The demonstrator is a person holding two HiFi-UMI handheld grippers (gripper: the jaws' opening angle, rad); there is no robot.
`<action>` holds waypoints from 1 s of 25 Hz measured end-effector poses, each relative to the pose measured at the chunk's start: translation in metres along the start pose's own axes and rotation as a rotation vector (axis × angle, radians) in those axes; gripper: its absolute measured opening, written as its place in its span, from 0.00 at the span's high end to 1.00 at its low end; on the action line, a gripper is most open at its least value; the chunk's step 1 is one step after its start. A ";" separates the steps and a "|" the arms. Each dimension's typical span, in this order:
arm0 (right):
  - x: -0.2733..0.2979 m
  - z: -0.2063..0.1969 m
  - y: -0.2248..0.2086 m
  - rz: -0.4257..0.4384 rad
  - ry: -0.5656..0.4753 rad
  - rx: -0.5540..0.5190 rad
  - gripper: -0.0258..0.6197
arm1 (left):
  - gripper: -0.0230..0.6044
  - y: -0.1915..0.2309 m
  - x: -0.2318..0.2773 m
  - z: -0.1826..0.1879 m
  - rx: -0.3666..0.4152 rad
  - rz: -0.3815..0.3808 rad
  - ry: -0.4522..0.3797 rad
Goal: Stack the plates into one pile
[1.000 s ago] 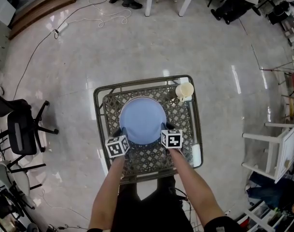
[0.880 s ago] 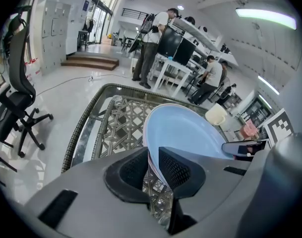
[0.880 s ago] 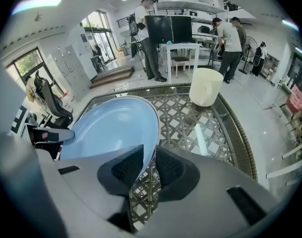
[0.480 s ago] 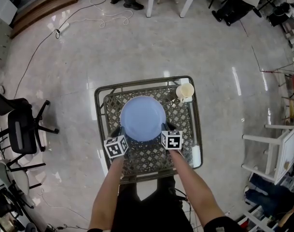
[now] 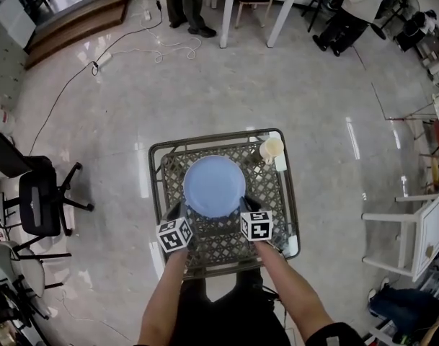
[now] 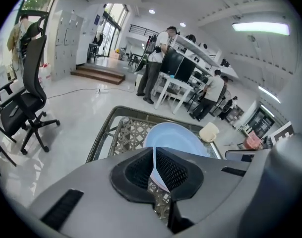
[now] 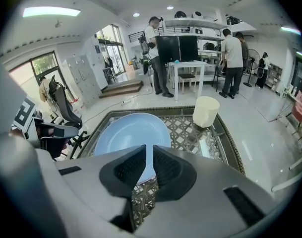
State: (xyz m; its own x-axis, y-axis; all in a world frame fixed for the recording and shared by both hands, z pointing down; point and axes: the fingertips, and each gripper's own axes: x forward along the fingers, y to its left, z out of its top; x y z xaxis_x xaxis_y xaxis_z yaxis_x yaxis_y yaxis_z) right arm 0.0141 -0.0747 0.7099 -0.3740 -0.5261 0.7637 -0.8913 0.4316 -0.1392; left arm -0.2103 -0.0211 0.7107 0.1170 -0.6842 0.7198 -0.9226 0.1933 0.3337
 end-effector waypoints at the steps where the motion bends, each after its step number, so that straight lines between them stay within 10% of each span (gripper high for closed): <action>1: -0.009 0.003 0.004 0.008 -0.014 -0.001 0.90 | 0.92 -0.006 -0.010 0.003 0.010 -0.010 -0.017; 13: -0.152 0.064 0.056 0.116 -0.282 -0.008 0.94 | 0.94 -0.093 -0.165 0.075 0.161 -0.175 -0.334; 25: -0.268 0.060 0.093 0.177 -0.459 -0.038 0.95 | 0.94 -0.138 -0.265 0.066 0.183 -0.270 -0.462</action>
State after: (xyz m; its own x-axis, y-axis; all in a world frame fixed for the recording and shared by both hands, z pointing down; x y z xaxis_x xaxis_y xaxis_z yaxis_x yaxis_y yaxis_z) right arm 0.0158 0.0627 0.4548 -0.6011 -0.7069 0.3727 -0.7968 0.5658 -0.2121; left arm -0.1385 0.0872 0.4334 0.2227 -0.9372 0.2686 -0.9359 -0.1283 0.3281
